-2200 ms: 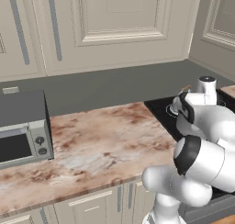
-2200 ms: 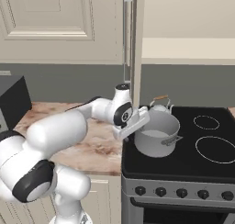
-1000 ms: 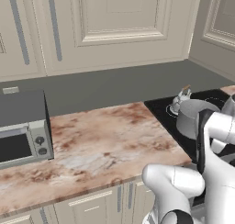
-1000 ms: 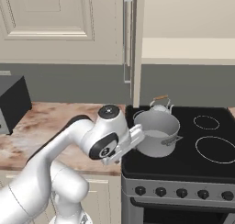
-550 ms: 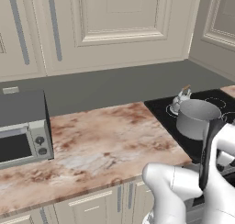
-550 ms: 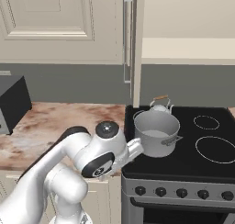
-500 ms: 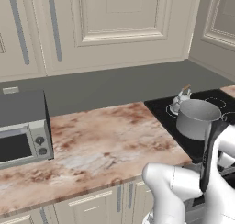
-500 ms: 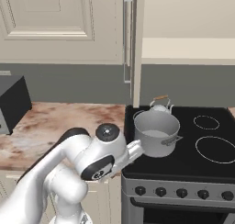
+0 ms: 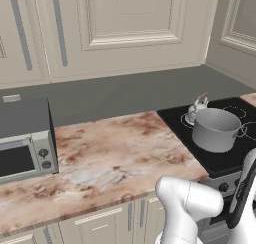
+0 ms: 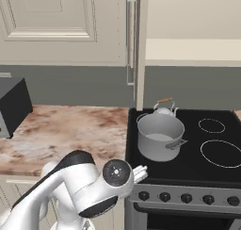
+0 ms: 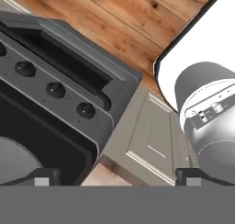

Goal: Pick the kettle from the cabinet and place it on a stove burner. Then pick the pot from the counter and place it on another stove burner. Finally, turn both burners on.

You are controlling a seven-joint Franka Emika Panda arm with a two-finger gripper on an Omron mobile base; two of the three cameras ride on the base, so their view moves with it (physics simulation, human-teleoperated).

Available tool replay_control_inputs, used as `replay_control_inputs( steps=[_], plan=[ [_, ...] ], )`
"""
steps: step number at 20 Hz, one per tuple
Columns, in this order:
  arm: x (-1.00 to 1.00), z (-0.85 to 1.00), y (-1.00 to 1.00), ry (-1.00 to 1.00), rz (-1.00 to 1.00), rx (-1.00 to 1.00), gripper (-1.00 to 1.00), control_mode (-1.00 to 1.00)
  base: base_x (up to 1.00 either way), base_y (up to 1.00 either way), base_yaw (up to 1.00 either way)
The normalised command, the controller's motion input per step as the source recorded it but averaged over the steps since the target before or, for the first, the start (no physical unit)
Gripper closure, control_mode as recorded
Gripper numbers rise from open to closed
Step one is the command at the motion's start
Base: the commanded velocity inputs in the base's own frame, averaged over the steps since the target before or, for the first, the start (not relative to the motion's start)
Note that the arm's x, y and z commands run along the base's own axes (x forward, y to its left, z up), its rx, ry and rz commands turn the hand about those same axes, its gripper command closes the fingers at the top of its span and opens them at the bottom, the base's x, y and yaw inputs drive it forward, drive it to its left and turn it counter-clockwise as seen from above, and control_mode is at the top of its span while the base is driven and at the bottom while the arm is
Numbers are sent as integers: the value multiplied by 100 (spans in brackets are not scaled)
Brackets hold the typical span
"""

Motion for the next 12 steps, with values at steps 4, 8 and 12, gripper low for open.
replay_control_inputs(
  steps=[4, 8, 12],
  plan=[
    [-26, -10, 0, -13, 0, 13, -100, -100, 0, 0, 0],
    [-12, -11, 0, -11, 0, 13, -100, -100, 0, 0, 0],
    [-1, -14, -1, -10, -1, 14, -100, -100, 0, 0, 0]
  ],
)
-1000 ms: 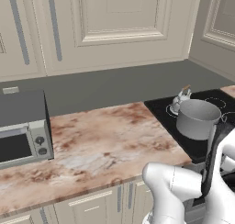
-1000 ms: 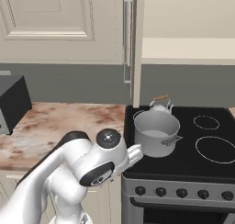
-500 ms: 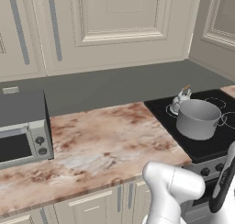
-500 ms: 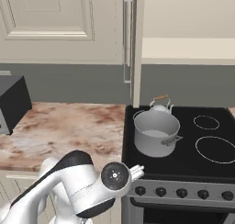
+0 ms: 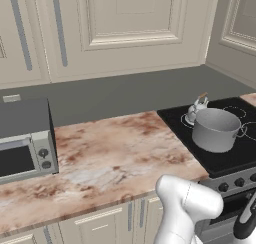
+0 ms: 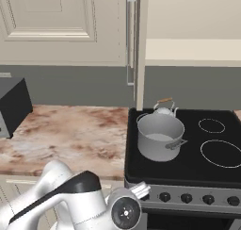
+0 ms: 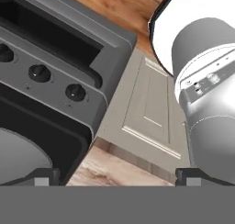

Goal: Pick the kettle from the cabinet and place it on a stove burner. Then pick the pot from the counter and place it on another stove burner. Finally, turn both burners on.

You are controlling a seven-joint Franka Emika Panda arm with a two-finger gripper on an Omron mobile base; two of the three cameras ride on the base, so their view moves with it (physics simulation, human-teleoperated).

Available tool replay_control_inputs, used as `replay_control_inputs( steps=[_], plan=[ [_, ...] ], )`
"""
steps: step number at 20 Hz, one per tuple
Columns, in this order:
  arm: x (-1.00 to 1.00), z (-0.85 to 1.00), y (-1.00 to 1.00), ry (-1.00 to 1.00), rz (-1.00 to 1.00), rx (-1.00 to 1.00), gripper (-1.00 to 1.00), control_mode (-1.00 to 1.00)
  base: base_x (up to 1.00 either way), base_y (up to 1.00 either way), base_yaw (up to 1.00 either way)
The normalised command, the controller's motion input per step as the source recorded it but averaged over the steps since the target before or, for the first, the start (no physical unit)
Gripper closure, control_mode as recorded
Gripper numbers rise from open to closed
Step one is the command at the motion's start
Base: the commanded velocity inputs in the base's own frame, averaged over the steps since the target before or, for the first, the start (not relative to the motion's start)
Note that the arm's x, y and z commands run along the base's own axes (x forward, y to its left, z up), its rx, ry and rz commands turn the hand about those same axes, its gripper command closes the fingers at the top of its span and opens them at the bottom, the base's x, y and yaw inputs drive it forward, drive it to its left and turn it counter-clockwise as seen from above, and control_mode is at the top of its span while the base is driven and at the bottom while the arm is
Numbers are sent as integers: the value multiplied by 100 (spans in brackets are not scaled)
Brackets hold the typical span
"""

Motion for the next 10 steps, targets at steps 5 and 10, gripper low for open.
replay_control_inputs(
  steps=[5, 10],
  plan=[
    [0, -3, -4, -3, -2, 11, -100, -100, 0, 0, 0],
    [0, -10, -3, -1, -2, 11, -100, -100, 0, 0, 0]
  ],
)
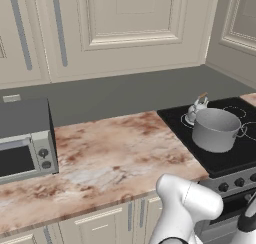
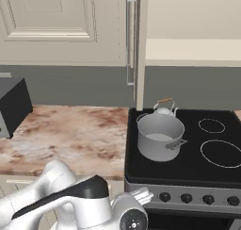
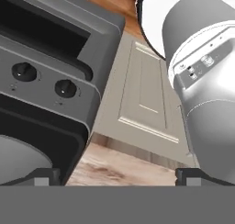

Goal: Pick the kettle from the cabinet and place it on a stove burner. Then pick the pot from the counter and place it on another stove burner. Finally, turn both burners on.

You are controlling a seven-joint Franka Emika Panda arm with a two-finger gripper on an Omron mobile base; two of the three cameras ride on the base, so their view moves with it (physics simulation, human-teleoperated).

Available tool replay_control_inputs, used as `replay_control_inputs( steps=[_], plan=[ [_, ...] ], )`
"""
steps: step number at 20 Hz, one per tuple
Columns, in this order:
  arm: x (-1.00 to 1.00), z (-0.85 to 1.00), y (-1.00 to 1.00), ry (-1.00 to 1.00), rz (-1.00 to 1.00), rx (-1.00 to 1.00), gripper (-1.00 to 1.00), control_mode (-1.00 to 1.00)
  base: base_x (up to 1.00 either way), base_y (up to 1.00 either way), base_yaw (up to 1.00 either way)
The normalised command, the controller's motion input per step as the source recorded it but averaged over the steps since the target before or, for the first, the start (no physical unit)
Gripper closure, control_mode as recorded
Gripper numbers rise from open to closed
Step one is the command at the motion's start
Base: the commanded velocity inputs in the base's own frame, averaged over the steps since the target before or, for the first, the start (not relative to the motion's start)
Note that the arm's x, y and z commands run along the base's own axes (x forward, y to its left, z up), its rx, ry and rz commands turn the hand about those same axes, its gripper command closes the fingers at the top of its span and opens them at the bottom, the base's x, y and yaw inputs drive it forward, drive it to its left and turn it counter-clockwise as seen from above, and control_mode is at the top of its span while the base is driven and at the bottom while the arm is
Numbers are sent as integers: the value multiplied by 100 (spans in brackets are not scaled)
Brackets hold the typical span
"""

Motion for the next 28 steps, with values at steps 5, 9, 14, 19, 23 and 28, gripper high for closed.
replay_control_inputs(
  steps=[5, 9, 14, 19, 23, 28],
  plan=[
    [0, -21, -1, -6, -4, 13, -100, -100, 0, 0, 0],
    [0, -18, -1, -10, -4, 11, -100, -100, 0, 0, 0],
    [2, -12, 0, -11, -5, 5, -100, -100, 0, 0, 0],
    [12, -7, 0, -2, -5, 0, -100, -100, 0, 0, 0],
    [20, -10, 0, -7, -6, 1, -100, -100, 0, 0, 0],
    [21, -23, -1, -6, -3, 2, -100, -100, 0, 0, 0]
  ],
)
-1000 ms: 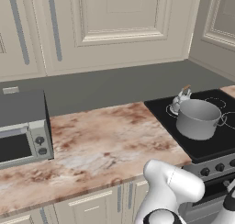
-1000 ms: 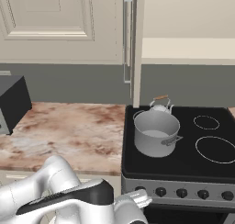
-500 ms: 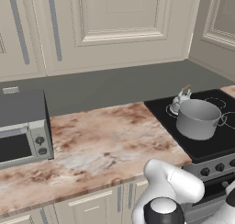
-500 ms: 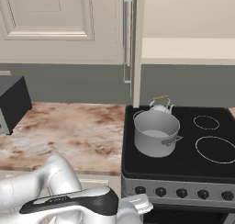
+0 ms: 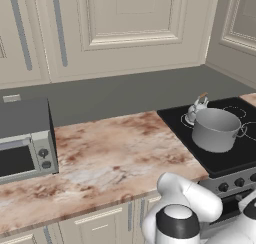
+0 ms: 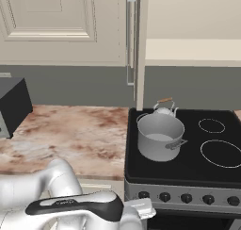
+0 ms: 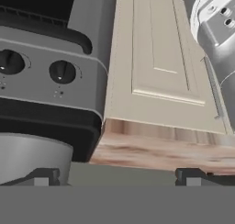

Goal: Pick the kettle from the cabinet and place it on a stove burner. Then pick the pot from the counter and place it on another stove burner. Finally, turn both burners on.

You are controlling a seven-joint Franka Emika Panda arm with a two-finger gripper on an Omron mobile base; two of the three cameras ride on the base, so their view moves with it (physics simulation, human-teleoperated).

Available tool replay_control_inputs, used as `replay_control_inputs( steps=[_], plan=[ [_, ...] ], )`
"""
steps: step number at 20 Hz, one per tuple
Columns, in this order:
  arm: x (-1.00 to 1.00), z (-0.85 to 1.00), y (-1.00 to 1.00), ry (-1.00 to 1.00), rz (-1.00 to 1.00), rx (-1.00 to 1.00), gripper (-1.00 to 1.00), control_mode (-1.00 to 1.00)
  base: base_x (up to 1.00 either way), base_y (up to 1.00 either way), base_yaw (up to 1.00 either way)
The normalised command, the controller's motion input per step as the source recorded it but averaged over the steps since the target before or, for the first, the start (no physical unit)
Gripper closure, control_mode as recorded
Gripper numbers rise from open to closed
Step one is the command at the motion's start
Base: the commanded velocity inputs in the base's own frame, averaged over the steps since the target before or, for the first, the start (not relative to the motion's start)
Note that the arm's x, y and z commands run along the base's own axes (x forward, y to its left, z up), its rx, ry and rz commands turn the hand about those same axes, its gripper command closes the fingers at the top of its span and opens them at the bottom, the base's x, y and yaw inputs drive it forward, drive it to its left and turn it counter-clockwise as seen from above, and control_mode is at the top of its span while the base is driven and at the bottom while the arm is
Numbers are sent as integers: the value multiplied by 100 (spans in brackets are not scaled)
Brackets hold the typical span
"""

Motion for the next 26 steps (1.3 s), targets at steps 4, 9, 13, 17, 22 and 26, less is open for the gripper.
replay_control_inputs(
  steps=[4, 9, 13, 17, 22, 26],
  plan=[
    [12, -31, -13, -11, -2, 3, -100, -100, 0, 0, 0],
    [14, -28, -30, -12, -2, 4, -100, -100, 0, 0, 0],
    [21, -20, -24, -9, -2, 1, -100, -100, 0, 0, 0],
    [21, -14, -11, -6, -3, 1, -100, -100, 0, 0, 0],
    [8, -18, -1, -8, -2, 0, -100, -100, 0, 0, 0],
    [7, -21, 0, -10, 0, 0, -100, -100, 0, 0, 0]
  ],
)
